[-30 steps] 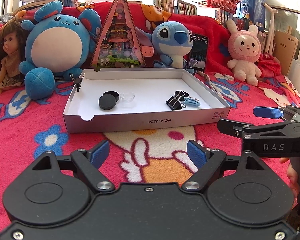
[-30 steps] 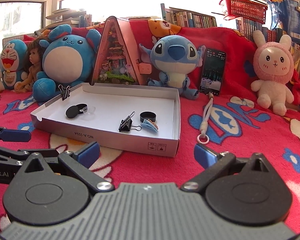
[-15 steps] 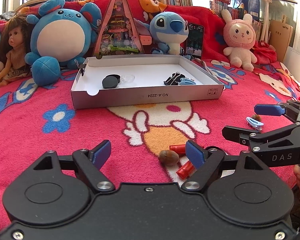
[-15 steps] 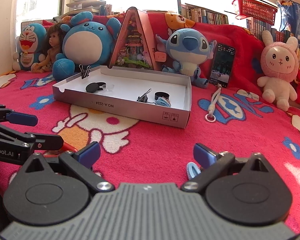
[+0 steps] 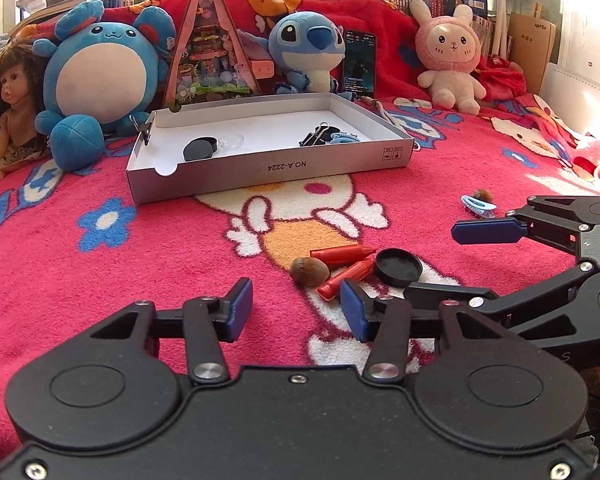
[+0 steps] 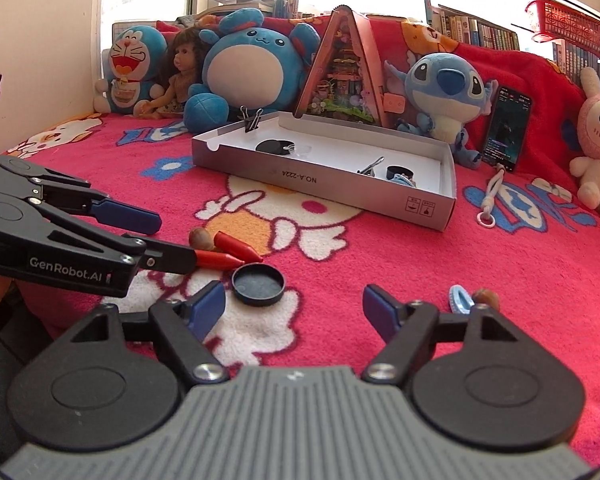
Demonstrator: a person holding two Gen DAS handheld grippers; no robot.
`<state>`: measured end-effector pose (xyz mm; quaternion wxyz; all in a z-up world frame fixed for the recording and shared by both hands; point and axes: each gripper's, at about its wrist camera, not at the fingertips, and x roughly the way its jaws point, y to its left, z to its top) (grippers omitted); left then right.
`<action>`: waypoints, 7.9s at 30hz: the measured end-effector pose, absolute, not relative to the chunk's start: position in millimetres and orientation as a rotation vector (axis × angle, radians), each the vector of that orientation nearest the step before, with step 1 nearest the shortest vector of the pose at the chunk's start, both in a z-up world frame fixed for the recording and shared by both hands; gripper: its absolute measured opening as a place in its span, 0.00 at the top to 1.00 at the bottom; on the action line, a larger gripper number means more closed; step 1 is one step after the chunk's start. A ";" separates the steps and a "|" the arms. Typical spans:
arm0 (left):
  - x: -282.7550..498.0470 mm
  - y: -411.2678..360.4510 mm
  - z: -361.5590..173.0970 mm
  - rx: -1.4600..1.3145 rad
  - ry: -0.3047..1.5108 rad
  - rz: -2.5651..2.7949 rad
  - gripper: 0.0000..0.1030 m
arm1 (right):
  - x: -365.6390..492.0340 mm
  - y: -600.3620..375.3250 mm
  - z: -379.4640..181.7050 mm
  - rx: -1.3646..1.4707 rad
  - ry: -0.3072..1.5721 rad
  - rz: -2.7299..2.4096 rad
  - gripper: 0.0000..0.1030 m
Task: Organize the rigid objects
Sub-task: 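Grasp a red stick with the left gripper while the right gripper grasps a black round lid, then carry the red stick with the left gripper while the right gripper carries the black lid into the box, then lower and open the left gripper to drop the red stick while the right gripper releases the lid, then move both open grippers back out of the box toward the items on the blanket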
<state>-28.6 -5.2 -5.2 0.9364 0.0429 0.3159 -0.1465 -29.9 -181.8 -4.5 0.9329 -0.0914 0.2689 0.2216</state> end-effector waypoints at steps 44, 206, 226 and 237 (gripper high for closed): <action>-11.0 -36.9 -14.1 0.092 0.615 -0.295 0.55 | -14.1 -200.9 -10.3 -0.102 0.560 0.309 0.64; 169.3 -15.3 25.4 0.002 0.634 -0.100 0.27 | 168.7 -192.2 21.3 0.056 0.646 0.151 0.23; 108.9 -8.7 34.5 -0.009 0.571 -0.166 0.23 | 118.8 -197.7 35.3 0.016 0.558 0.165 0.15; 73.1 -16.0 25.3 0.047 0.517 -0.198 0.23 | 87.6 -203.7 35.7 0.009 0.507 0.132 0.10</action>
